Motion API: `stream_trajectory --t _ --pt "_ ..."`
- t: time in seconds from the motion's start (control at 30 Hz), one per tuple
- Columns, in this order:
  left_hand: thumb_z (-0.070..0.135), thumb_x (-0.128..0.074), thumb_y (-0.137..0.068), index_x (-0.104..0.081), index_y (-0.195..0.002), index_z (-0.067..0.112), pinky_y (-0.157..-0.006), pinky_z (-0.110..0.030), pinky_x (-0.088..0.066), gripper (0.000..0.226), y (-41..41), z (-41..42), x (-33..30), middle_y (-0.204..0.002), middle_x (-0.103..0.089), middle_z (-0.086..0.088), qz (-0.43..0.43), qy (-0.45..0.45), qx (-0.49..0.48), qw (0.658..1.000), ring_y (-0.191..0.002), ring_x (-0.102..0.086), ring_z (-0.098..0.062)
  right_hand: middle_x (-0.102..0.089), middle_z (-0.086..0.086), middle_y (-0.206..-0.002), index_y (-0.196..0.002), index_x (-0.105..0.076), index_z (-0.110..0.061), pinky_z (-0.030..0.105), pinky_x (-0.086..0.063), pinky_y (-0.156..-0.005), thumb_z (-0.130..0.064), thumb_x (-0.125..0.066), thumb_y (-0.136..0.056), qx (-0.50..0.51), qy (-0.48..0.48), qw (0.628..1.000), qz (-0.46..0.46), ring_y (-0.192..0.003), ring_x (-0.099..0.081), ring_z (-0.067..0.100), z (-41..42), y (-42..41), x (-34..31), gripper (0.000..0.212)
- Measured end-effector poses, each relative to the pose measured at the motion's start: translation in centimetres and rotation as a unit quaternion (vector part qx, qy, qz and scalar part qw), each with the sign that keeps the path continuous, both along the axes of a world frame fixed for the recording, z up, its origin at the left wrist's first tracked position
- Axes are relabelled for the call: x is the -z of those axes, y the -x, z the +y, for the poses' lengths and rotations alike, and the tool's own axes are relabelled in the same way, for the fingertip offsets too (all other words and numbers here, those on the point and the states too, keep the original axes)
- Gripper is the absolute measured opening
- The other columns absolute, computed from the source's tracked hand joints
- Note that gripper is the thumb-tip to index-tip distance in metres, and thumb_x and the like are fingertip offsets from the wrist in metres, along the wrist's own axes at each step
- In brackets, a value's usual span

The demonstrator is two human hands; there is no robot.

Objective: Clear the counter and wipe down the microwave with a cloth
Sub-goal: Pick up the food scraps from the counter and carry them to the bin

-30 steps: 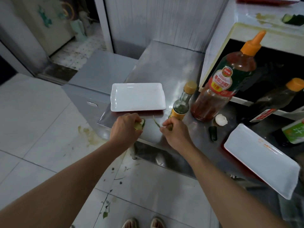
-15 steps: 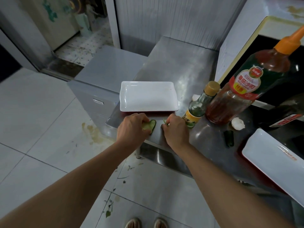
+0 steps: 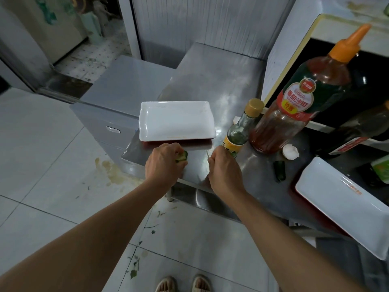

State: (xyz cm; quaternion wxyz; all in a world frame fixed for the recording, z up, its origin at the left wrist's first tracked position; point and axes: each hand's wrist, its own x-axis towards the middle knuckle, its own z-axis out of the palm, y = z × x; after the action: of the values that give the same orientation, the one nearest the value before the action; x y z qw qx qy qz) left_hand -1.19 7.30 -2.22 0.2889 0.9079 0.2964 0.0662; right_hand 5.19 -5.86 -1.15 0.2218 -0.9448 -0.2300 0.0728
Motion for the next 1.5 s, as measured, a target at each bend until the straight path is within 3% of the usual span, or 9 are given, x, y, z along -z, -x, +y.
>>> stream_trajectory --t 0.17,0.3,0.63,0.73,0.8,0.9,1.1,1.37,1.5 --pt "0.028 -0.078 -0.074 -0.061 -0.11 0.02 -0.078 -0.039 -0.053 0.041 -0.1 -0.7 0.2 -0.103 -0.065 0.0 -0.003 -0.004 -0.004 1.0 -0.092 -0.061 -0.021 -0.061 0.012 -0.099 -0.105 -0.049 -0.005 0.027 -0.035 -0.068 -0.008 -0.046 -0.096 0.008 -0.074 0.996 0.037 -0.091 -0.059 0.028 -1.8 0.3 0.0 0.009" --pt "0.033 -0.077 -0.074 -0.053 -0.125 0.017 -0.083 -0.038 -0.05 0.06 -0.6 -1.1 0.3 -0.114 -0.06 -0.003 0.041 -0.028 -0.001 0.999 -0.1 -0.058 -0.023 -0.064 0.01 -0.113 -0.114 -0.055 -0.005 0.024 -0.04 -0.081 -0.006 -0.05 -0.094 0.042 -0.121 0.989 0.075 -0.104 -0.059 0.025 -3.0 0.1 0.2 0.02" --pt "0.024 -0.068 -0.08 -0.061 -0.105 0.013 -0.075 -0.038 -0.05 0.028 -1.0 -3.5 -0.4 -0.102 -0.053 -0.005 0.043 -0.028 0.05 0.997 -0.087 -0.054 -0.024 -0.061 0.007 -0.092 -0.095 -0.057 -0.008 0.02 -0.036 -0.068 -0.012 -0.049 -0.095 0.101 -0.142 0.982 0.078 -0.084 -0.054 0.019 -7.3 -1.2 0.4 0.009" --pt "0.024 -0.067 -0.08 -0.062 -0.103 0.017 -0.073 -0.034 -0.048 0.024 -1.4 -5.5 -1.2 -0.103 -0.053 -0.003 0.044 -0.014 0.076 0.996 -0.088 -0.056 -0.024 -0.061 0.011 -0.093 -0.093 -0.053 -0.01 0.037 -0.046 -0.071 -0.016 -0.046 -0.096 0.13 -0.112 0.982 0.074 -0.086 -0.056 0.026 -9.1 -1.7 -0.2 0.009" --pt "0.02 -0.066 -0.081 -0.062 -0.105 0.016 -0.076 -0.037 -0.051 0.024 -1.7 -6.9 -1.6 -0.106 -0.053 -0.004 0.041 0.005 0.106 0.994 -0.089 -0.056 -0.024 -0.059 0.009 -0.089 -0.089 -0.048 -0.013 0.03 -0.039 -0.063 -0.017 -0.042 -0.097 0.141 -0.104 0.982 0.073 -0.08 -0.053 0.023 -10.5 -2.1 -0.7 0.011" --pt "0.016 -0.064 -0.084 -0.062 -0.111 0.014 -0.08 -0.042 -0.052 0.027 -2.3 -8.5 -2.0 -0.107 -0.056 -0.007 0.037 0.013 0.147 0.988 -0.091 -0.056 -0.024 -0.059 0.006 -0.092 -0.098 -0.052 -0.01 0.028 -0.035 -0.069 -0.021 -0.038 -0.1 0.171 -0.08 0.98 0.067 -0.079 -0.05 0.019 -12.4 -3.1 -1.3 0.017" --pt "0.014 -0.061 -0.085 -0.06 -0.111 0.019 -0.078 -0.034 -0.052 0.027 -3.5 -10.7 -2.3 -0.108 -0.064 -0.006 0.014 0.025 0.161 0.986 -0.091 -0.06 -0.021 -0.063 0.015 -0.115 -0.12 -0.05 -0.008 0.033 -0.044 -0.077 -0.026 -0.049 -0.097 0.228 -0.015 0.973 0.025 -0.102 -0.06 0.032 -14.1 -5.8 -1.3 0.03" --pt "0.015 -0.063 -0.084 -0.059 -0.113 0.02 -0.082 -0.041 -0.053 0.029 -4.7 -11.5 -2.0 -0.11 -0.063 -0.008 0.012 0.021 0.177 0.984 -0.097 -0.06 -0.025 -0.053 0.011 -0.13 -0.13 -0.044 -0.011 0.036 -0.047 -0.091 -0.04 -0.062 -0.087 0.17 0.041 0.984 -0.01 -0.117 -0.051 0.027 -13.8 -7.0 0.2 0.055" --pt "0.016 -0.064 -0.085 -0.058 -0.114 0.02 -0.083 -0.038 -0.053 0.03 -5.1 -11.6 -2.0 -0.112 -0.062 -0.006 0.01 0.019 0.186 0.982 -0.099 -0.059 -0.022 -0.051 0.013 -0.134 -0.132 -0.043 -0.009 0.036 -0.042 -0.099 -0.037 -0.056 -0.092 0.133 0.094 0.986 -0.035 -0.122 -0.047 0.028 -13.4 -7.1 0.8 0.051"
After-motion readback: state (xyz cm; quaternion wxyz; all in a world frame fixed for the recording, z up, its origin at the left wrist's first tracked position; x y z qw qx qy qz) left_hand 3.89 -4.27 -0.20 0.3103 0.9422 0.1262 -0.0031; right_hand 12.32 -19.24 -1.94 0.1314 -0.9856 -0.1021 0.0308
